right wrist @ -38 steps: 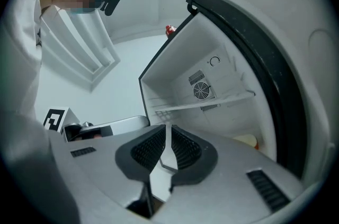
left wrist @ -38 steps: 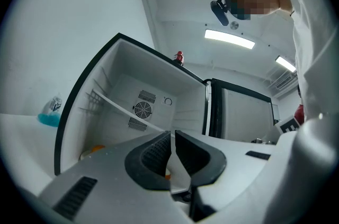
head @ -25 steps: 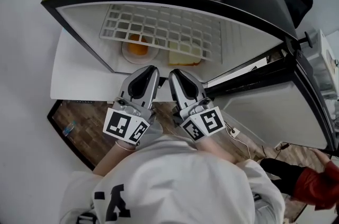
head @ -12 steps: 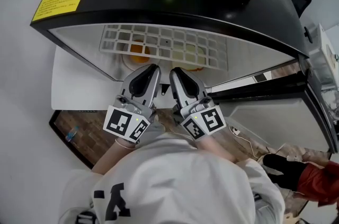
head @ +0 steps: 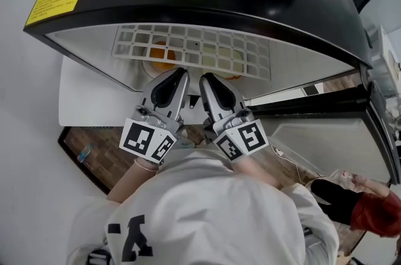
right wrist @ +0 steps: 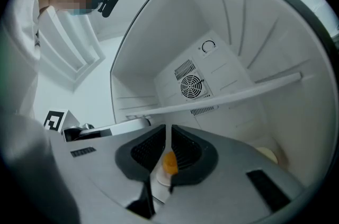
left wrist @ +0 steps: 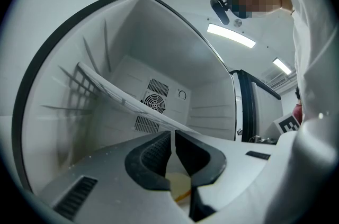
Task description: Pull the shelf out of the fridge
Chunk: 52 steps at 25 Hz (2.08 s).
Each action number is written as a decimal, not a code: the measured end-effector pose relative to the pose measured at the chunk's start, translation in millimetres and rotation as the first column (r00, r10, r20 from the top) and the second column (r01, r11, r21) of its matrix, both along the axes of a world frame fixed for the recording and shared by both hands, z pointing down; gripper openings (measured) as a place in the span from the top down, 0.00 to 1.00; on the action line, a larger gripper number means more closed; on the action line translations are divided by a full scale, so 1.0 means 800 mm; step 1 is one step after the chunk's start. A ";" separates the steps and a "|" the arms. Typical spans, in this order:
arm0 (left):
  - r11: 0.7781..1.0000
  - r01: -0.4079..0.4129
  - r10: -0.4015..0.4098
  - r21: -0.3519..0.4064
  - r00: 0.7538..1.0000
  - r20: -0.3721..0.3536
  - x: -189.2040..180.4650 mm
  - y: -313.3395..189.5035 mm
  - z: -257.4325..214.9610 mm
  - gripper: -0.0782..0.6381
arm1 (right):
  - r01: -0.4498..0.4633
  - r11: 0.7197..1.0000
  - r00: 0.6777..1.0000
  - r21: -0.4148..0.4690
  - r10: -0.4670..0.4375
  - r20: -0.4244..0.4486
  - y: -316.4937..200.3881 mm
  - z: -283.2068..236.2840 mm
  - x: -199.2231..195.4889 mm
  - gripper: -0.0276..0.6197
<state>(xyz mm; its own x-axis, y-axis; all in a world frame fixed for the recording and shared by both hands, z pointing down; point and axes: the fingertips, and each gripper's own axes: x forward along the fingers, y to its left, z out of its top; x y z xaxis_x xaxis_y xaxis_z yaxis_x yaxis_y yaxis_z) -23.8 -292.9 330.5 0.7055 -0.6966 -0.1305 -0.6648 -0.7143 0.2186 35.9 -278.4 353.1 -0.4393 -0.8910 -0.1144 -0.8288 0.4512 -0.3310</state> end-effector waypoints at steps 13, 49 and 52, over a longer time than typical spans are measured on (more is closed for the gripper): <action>0.997 0.001 -0.008 -0.080 0.997 -0.080 0.010 -0.004 0.000 0.60 | 0.011 1.000 0.963 0.021 -0.017 0.268 -0.005 -0.020 0.031 0.55; 0.977 -0.143 0.076 -0.157 0.926 -0.370 0.020 -0.064 -0.026 0.63 | 0.022 0.999 0.898 0.024 -0.030 0.439 -0.053 -0.035 0.048 0.56; 0.976 -0.142 0.072 -0.163 0.925 -0.373 0.019 -0.063 -0.026 0.63 | 0.020 1.000 0.896 0.018 -0.026 0.444 -0.052 -0.035 0.049 0.57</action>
